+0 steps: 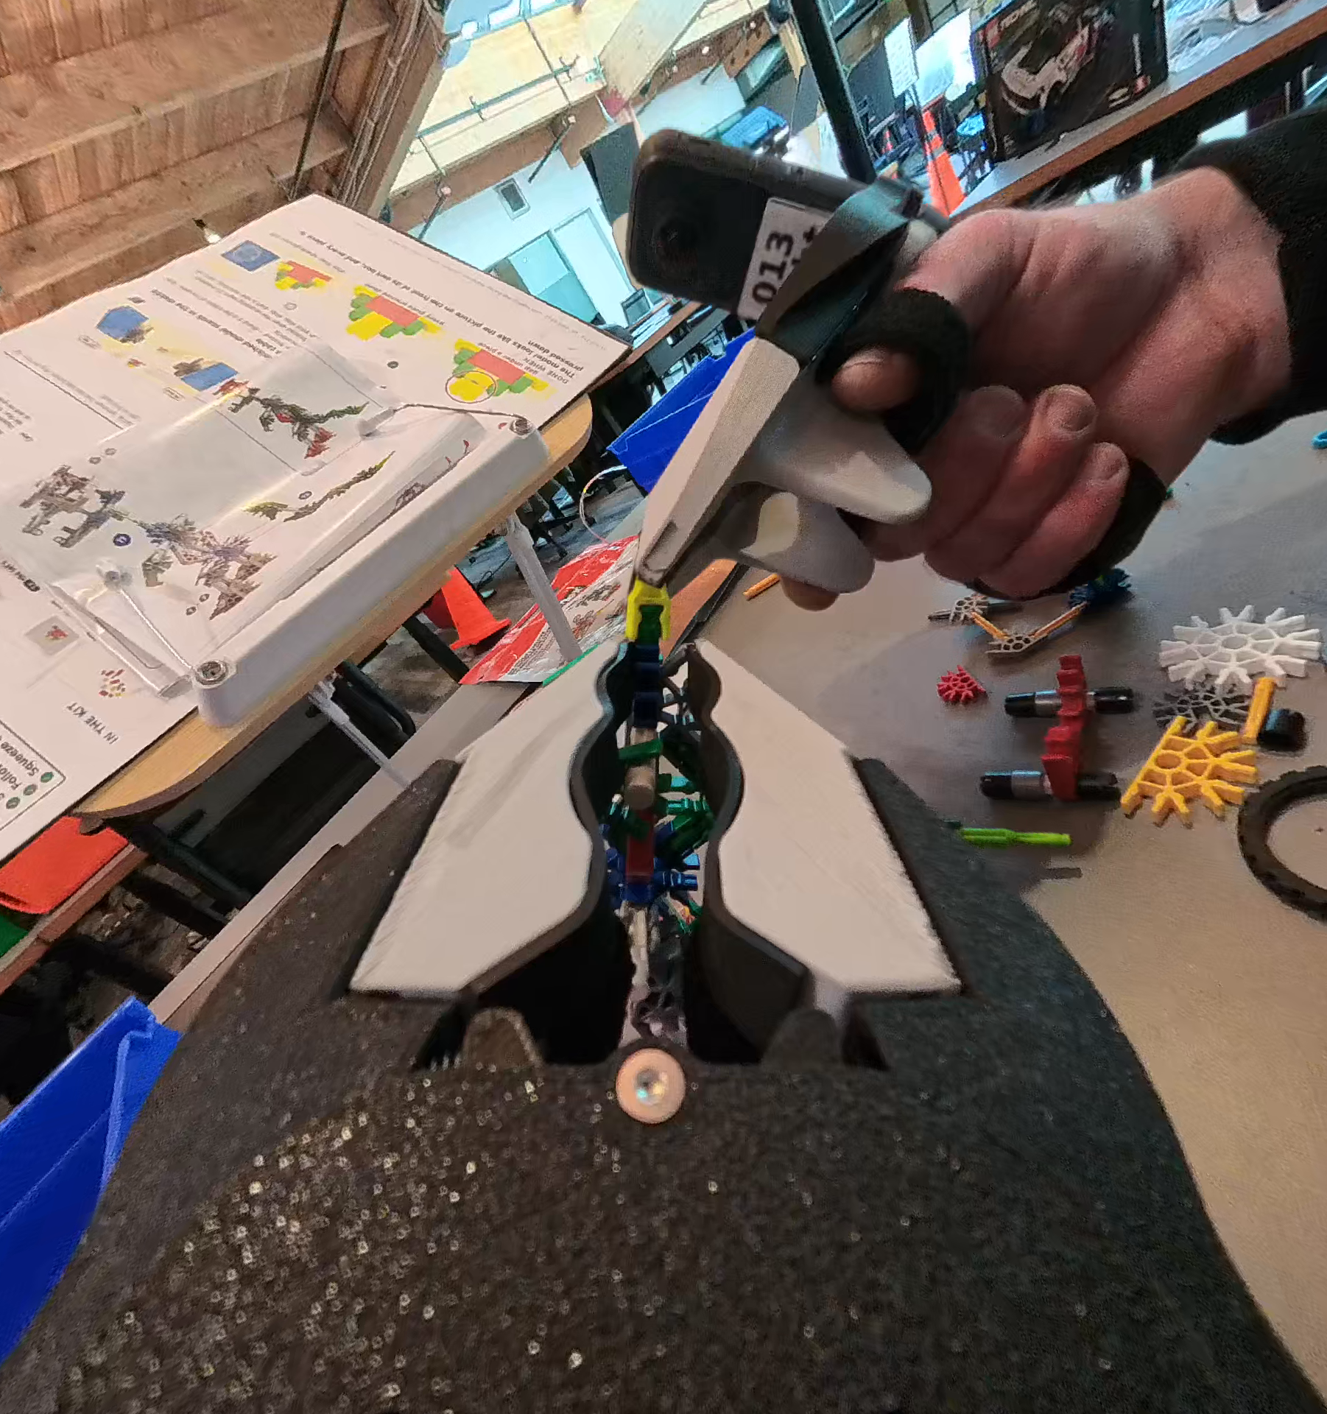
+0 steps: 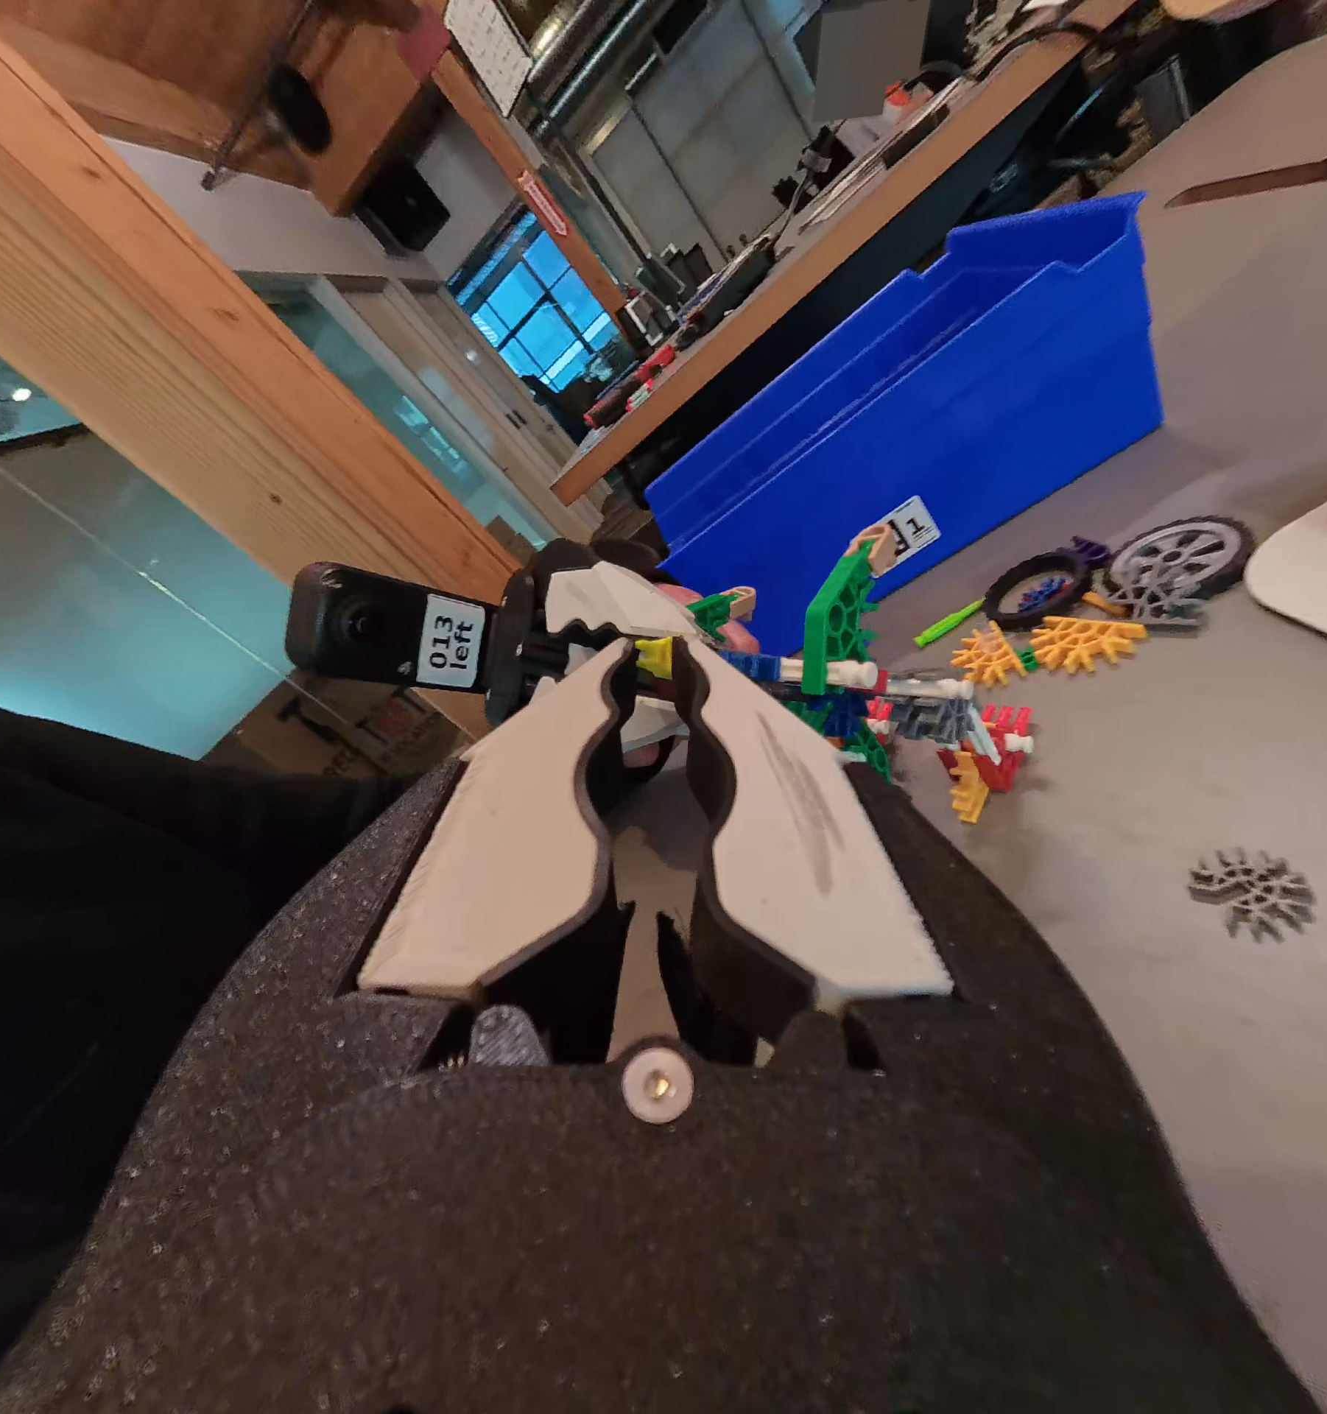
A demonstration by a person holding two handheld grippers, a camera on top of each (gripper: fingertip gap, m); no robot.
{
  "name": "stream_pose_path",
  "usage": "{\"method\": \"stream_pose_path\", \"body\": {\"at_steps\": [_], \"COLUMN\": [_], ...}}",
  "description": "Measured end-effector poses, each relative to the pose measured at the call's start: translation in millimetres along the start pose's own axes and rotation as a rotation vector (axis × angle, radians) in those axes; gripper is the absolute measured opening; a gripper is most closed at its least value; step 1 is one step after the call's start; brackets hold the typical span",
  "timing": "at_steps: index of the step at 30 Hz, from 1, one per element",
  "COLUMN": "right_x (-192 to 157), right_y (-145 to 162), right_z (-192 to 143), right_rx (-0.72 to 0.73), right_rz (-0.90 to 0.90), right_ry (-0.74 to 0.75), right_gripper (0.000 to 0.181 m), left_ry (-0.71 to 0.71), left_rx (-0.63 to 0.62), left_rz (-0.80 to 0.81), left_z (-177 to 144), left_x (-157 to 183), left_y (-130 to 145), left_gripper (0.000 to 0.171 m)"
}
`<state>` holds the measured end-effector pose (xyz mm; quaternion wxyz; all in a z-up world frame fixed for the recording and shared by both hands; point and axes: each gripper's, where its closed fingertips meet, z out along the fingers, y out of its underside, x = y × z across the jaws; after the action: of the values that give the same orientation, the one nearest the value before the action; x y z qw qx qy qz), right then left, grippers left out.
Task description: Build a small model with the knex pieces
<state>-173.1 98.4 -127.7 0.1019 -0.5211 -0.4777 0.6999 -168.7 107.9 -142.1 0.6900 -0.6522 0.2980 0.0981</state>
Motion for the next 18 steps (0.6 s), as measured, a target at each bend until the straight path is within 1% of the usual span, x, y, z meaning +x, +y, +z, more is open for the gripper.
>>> {"method": "stream_pose_path", "body": {"at_steps": [5,6,9,11,13,15,16,18], "right_x": [-8,-8,-6,-6,-7,1,4,3], "right_y": [5,7,5,6,5,10,12,11], "right_z": [5,5,6,5,4,5,5,5], "right_rx": [-0.025,-0.041,-0.092,-0.152,-0.188,-0.249,-0.279,-0.288], "right_rz": [0.049,0.035,-0.168,-0.316,-0.396,-0.492,-0.521,-0.561], "right_ry": [-0.076,-0.068,0.106,0.21,0.277,0.373,0.412,0.445], "right_gripper": [0.007,0.007,0.009,0.01,0.01,0.011,0.019,0.01], "left_ry": [0.021,0.025,-0.008,-0.009,-0.01,-0.008,-0.012,-0.012], "left_rx": [0.04,0.039,0.013,0.014,0.005,0.01,0.001,0.002], "left_rz": [-0.038,-0.031,-0.012,-0.018,0.007,0.008,0.016,0.024], "left_z": [-10,-11,-9,-8,-7,-6,-6,-6], "left_x": [3,5,3,3,6,8,8,9], "left_y": [-3,-3,-1,-2,-2,-4,-3,-4], "left_gripper": [0.01,0.01,0.011,0.011,0.011,0.011,0.011,0.01]}}
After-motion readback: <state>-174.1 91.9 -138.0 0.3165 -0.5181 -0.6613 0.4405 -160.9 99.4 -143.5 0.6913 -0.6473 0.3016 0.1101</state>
